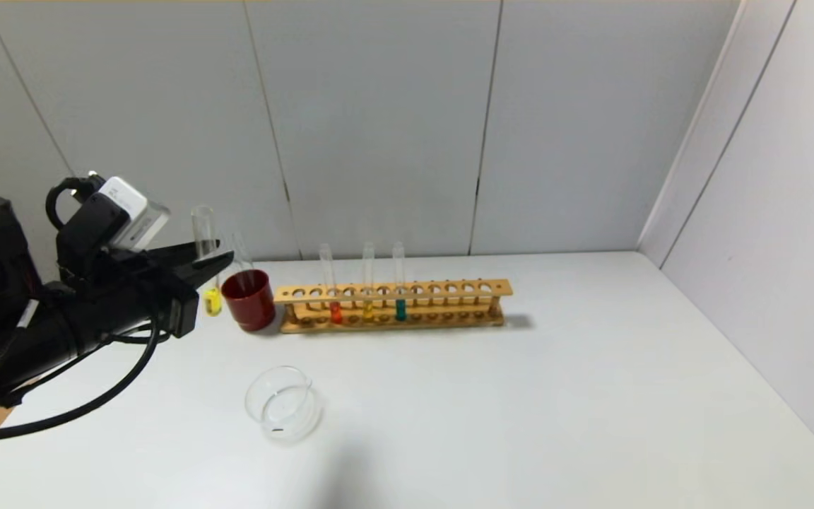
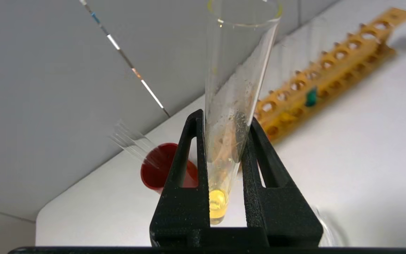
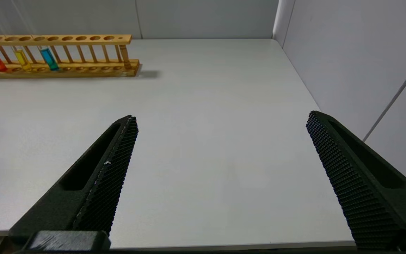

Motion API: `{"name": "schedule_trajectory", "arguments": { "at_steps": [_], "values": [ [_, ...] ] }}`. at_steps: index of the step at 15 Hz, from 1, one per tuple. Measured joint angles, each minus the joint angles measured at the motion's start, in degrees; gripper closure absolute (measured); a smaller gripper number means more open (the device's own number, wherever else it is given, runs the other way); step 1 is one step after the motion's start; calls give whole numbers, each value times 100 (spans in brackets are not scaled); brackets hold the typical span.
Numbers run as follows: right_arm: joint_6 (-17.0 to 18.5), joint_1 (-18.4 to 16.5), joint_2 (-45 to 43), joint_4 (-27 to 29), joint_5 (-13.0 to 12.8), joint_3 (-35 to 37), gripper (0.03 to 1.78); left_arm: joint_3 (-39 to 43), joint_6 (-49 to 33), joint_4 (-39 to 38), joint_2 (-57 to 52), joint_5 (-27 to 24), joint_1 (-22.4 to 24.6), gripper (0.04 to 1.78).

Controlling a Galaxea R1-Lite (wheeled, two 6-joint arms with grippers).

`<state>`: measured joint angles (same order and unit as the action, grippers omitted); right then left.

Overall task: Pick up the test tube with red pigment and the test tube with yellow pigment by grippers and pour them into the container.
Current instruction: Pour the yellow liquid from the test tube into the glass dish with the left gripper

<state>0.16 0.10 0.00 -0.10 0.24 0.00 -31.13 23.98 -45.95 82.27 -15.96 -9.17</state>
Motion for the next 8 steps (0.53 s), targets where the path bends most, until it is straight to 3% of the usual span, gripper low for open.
{"name": "schedule_trajectory", "arguments": {
  "at_steps": [8],
  "values": [
    [2,-5,0,0,0,0,6,107,2100,1161,-544,-171,104,151]
  ]
}}
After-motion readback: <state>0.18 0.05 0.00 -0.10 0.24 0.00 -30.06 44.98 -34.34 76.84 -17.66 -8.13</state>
